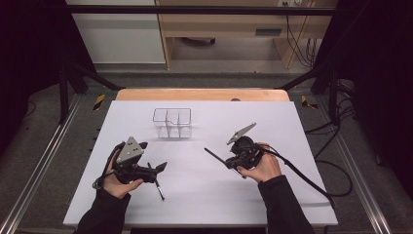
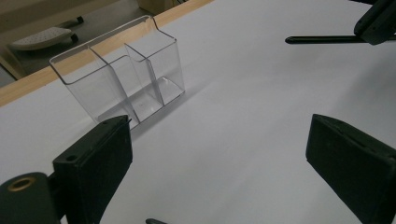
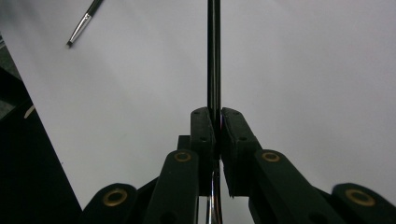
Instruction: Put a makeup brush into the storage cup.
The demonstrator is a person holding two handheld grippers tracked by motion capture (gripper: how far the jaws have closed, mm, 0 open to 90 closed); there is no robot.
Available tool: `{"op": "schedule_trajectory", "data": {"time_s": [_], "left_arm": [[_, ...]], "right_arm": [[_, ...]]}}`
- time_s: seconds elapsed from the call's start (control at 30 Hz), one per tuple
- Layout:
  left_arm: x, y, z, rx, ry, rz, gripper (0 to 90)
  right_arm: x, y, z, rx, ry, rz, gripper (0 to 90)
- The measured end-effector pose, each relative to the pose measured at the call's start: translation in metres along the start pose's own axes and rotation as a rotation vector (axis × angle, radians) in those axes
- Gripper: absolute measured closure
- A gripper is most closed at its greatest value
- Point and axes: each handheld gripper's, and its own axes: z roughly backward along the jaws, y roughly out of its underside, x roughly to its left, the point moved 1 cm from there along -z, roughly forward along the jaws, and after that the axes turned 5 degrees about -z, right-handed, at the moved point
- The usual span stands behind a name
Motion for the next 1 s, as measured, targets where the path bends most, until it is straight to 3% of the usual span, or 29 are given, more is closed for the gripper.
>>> {"op": "schedule_trajectory", "data": {"time_s": [0.57,1.0], "left_arm": [[-0.023,-0.033,-0.019,0.089,0.025,-0.201,5.7],[-0.038,-0.043,-0.028,0.092,0.049,-0.293,5.6]], "right_arm": [[0.014,-0.012,0.010,0.009,-0.046,0.062,84.5],[0.017,-0.013,0.010,0.025,-0.086,0.084,84.5]]}}
